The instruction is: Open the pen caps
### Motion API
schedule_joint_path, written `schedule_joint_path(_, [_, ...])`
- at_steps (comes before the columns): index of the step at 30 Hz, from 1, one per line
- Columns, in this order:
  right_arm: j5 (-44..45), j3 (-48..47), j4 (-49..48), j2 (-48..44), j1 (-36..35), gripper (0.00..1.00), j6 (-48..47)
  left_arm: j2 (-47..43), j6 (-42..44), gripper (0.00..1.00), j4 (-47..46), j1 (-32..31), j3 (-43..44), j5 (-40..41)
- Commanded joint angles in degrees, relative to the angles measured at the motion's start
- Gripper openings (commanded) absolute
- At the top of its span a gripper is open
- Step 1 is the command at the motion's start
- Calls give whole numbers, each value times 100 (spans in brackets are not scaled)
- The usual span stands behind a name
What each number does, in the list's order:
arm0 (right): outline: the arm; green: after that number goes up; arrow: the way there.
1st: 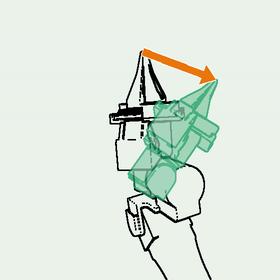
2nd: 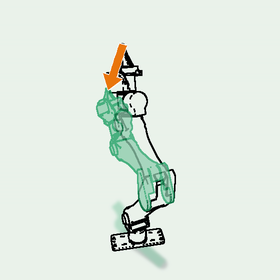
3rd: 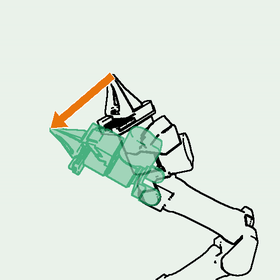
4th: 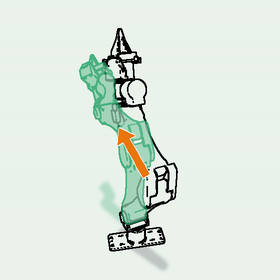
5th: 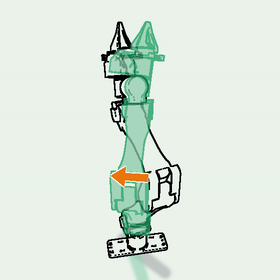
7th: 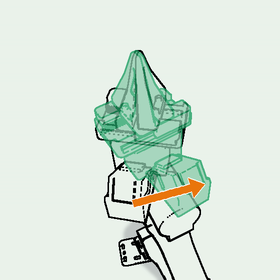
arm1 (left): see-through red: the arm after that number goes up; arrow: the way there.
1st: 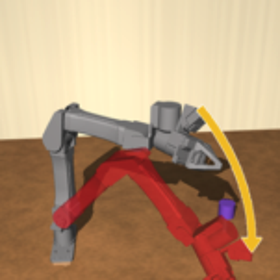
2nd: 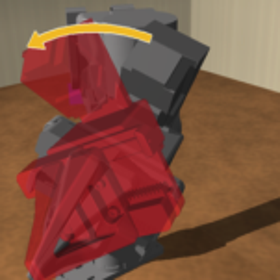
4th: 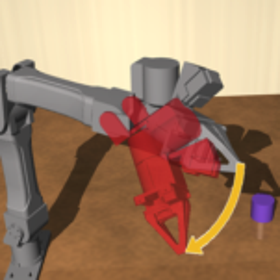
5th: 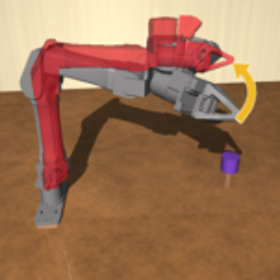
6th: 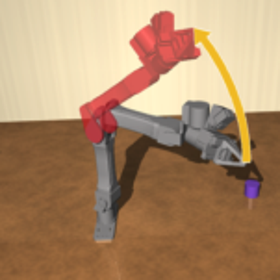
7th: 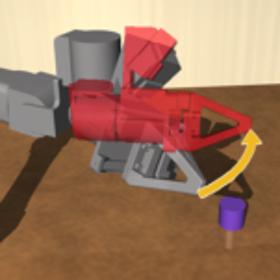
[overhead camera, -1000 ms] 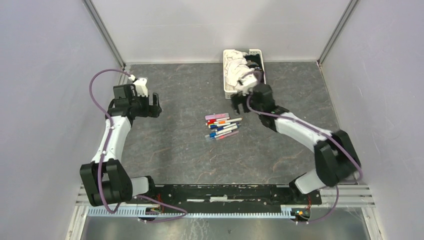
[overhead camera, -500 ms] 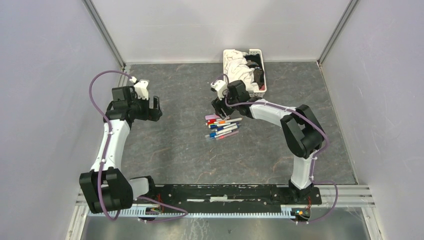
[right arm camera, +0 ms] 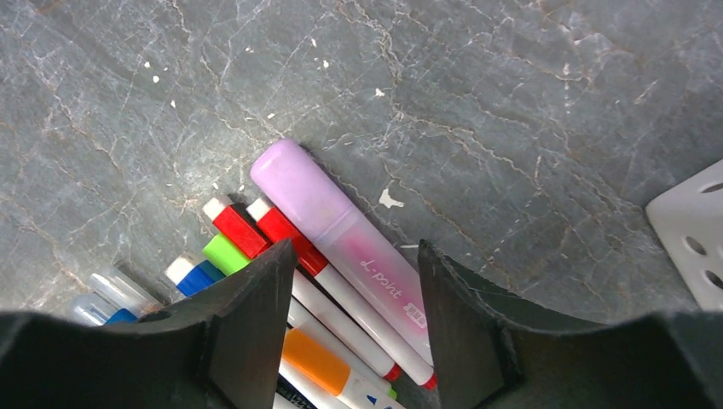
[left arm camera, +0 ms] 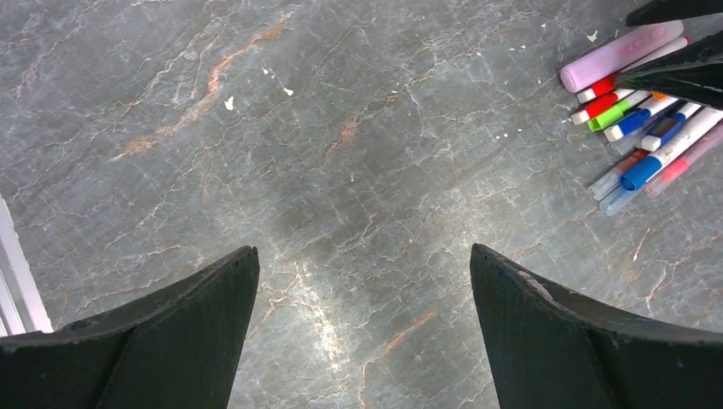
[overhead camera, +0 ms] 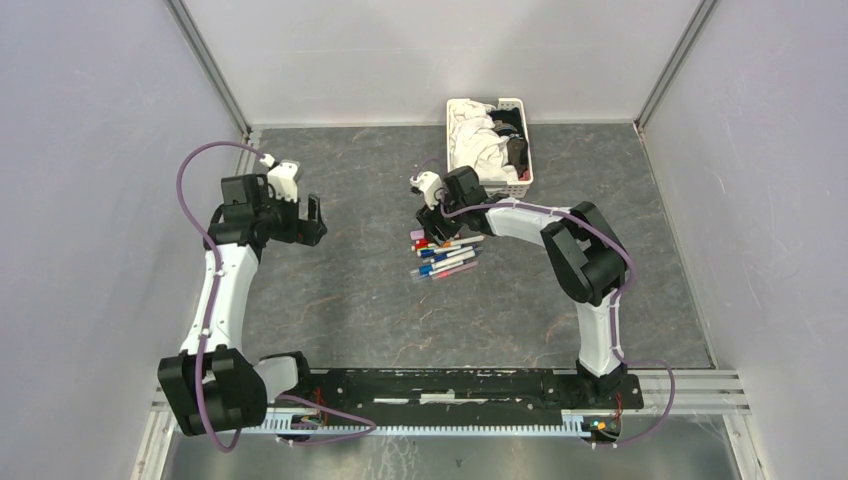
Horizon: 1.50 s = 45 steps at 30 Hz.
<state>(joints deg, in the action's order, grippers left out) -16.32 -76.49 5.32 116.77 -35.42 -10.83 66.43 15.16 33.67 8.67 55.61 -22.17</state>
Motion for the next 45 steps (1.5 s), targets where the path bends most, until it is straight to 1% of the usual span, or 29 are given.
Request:
schedule_joint_path(1, [4,-96,3,115,-18,59,-136,49,314,100,5,33,242,-268])
schedule_joint_path(7, [91,-167,-51,244,-19,55,-131,285,286,100,10,36,301,-359])
schedule_joint_path(17, [-19,-634,20,619,60,52,-31,318,308,100,118,32,401,-600])
schedule_joint_path(21, [-176,-550,-89,511,192,51,63,324,326,100,129,31,397,-675])
schedule_joint_path(23, [-244,-501,-120,449,261,49,97,349,323,100,131,35,397,-727])
schedule_joint_path(28, [-664,-459,-135,269,369,48,132,416,299,100,131,31,406,-862])
schedule_joint_path(35, [-717,-666,75,219,385,49,29,452,295,100,131,38,448,-1012])
schedule_joint_path(38, [-834,-770,146,192,424,52,11,426,324,100,138,30,442,-1057])
schedule_joint_path(41, [-732,-860,174,164,444,52,1,423,353,100,162,35,450,-1091])
schedule_joint_path(45, [-627,-909,136,204,528,47,72,440,380,100,194,30,475,-1105])
